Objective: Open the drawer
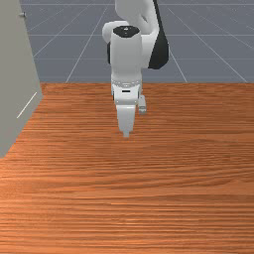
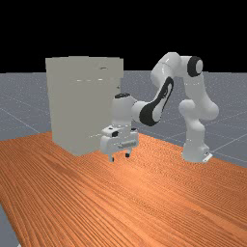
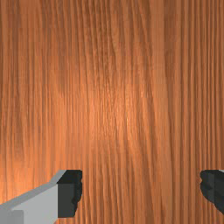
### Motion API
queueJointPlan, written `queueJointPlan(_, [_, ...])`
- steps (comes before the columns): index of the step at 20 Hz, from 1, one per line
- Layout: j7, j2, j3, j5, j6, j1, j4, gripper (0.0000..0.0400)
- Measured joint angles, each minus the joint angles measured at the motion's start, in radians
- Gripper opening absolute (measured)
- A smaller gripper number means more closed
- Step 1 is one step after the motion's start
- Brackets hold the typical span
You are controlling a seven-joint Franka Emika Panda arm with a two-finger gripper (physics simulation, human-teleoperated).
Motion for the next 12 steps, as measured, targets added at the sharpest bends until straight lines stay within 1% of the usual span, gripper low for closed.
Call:
queueJointPlan(1, [0.008, -0.001, -0.010, -0.017, -0.012, 0.004, -0.005, 0.0249])
queueJointPlan(2, [0.031, -0.001, -0.022, -0.026, -0.029, 0.005, -0.010, 0.0308])
queueJointPlan(3, [0.045, -0.003, -0.030, -0.031, -0.039, 0.004, -0.012, 0.0344])
queueJointPlan(4, [0.053, -0.004, -0.034, -0.034, -0.045, 0.003, -0.013, 0.0366])
queueJointPlan(5, [0.058, -0.004, -0.036, -0.036, -0.049, 0.003, -0.013, 0.0380])
queueJointPlan(6, [0.341, -0.100, -0.048, -0.079, -0.225, 0.032, -0.066, 0.0234])
queueJointPlan(7, [0.601, -0.214, -0.047, -0.093, -0.378, 0.066, -0.054, 0.0144])
queueJointPlan(8, [0.848, -0.291, -0.045, -0.100, -0.484, 0.092, -0.023, 0.0088])
queueJointPlan(9, [1.085, -0.329, -0.045, -0.104, -0.562, 0.110, 0.005, 0.0054])
queueJointPlan(10, [1.315, -0.336, -0.048, -0.100, -0.630, 0.121, 0.034, 0.0033])
queueJointPlan(11, [1.464, -0.330, -0.053, -0.091, -0.682, 0.125, 0.057, 0.0020])
queueJointPlan(12, [1.552, -0.322, -0.058, -0.082, -0.717, 0.124, 0.073, 0.0012])
